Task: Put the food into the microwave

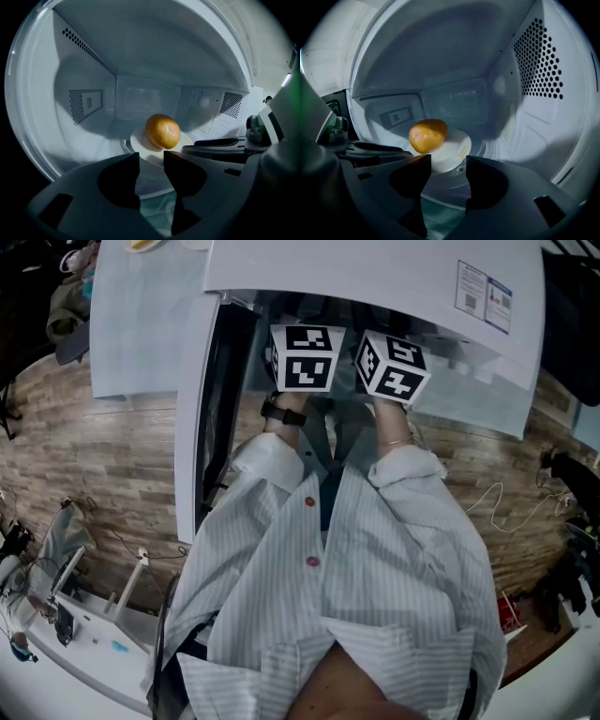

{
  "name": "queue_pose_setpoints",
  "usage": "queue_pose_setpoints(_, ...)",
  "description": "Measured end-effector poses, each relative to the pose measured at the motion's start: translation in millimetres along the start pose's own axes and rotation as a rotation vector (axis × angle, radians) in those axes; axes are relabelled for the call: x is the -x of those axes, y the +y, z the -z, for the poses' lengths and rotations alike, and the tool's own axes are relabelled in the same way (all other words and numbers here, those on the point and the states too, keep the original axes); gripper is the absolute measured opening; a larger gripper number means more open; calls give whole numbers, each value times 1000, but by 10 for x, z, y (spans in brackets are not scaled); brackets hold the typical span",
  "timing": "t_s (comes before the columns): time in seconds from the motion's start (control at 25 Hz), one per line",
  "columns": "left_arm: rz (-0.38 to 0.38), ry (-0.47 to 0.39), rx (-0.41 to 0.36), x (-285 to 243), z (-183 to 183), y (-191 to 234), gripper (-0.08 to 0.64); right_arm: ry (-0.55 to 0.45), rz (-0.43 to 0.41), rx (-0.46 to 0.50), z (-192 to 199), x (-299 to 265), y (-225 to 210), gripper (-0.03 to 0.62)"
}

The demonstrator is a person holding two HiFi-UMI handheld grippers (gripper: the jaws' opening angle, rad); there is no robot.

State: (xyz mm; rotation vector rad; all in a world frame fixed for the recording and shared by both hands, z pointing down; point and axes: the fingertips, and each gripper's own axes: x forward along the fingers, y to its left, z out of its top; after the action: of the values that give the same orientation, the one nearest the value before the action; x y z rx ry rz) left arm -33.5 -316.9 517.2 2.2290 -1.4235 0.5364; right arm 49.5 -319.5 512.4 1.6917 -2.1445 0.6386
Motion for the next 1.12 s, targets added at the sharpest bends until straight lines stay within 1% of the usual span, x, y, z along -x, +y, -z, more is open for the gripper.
queue_pose_setpoints(0.16, 25, -17, 15, -3, -58, 10, 156, 5, -8, -17, 2, -15, -5, 232)
queue_pose_setpoints(0.28, 35, -46, 24, 3, -76, 13, 156, -7, -6, -25, -2, -1, -21, 232)
queue_pose_setpoints(0.48, 42, -71, 14, 45, -91, 20, 156, -23, -12, -28, -21, 50, -21, 230)
queue_pose_setpoints(0.72, 94, -120, -9, 147, -168, -80, 155, -35, -34, -34, -62, 119, 28, 230)
queue_pose_setpoints(0.96, 86, -180, -20, 277, -308, -141, 155, -35, -84, -44, -109, 216, 85, 229)
queue_pose_setpoints(1.12, 70, -211, 5, 385, -395, -208, 155, -33, -136, -55, -142, 328, 138, 229)
